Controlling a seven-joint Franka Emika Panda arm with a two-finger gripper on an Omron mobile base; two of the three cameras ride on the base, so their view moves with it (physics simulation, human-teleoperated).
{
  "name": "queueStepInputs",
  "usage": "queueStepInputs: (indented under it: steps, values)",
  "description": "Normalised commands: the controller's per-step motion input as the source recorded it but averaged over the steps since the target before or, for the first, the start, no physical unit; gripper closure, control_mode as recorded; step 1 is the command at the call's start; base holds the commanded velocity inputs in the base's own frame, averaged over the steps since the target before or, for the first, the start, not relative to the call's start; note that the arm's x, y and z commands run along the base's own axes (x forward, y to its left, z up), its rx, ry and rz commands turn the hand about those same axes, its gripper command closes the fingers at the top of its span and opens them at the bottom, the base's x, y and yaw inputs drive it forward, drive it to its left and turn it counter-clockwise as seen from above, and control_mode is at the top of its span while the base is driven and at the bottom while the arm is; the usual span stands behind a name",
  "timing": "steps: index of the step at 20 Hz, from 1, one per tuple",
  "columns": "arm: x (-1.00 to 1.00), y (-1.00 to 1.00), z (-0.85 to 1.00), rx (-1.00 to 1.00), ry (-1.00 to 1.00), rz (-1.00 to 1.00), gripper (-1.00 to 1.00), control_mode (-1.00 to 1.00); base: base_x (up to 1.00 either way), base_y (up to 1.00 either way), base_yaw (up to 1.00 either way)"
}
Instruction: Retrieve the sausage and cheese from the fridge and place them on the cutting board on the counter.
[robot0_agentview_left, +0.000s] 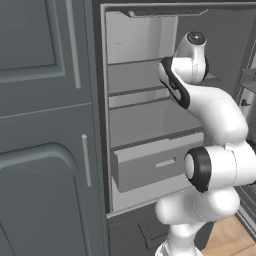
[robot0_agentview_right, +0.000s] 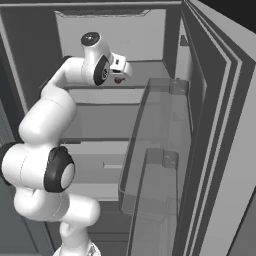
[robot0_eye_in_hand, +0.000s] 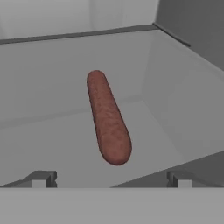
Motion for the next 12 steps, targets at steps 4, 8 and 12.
queueStepInputs:
  steps: [4, 8, 12]
  values:
    - [0.42, -0.09, -0.10, 0.03, 0.01, 0.00, -1.00, -1.00, 0.00, 0.00, 0.00]
    - [0.54, -0.03, -0.04, 0.02, 0.04, 0.00, -1.00, -1.00, 0.00, 0.00, 0.00]
    - [0.41, 0.00, -0.03, 0.00, 0.07, 0.00, -1.00, -1.00, 0.00, 0.00, 0.00]
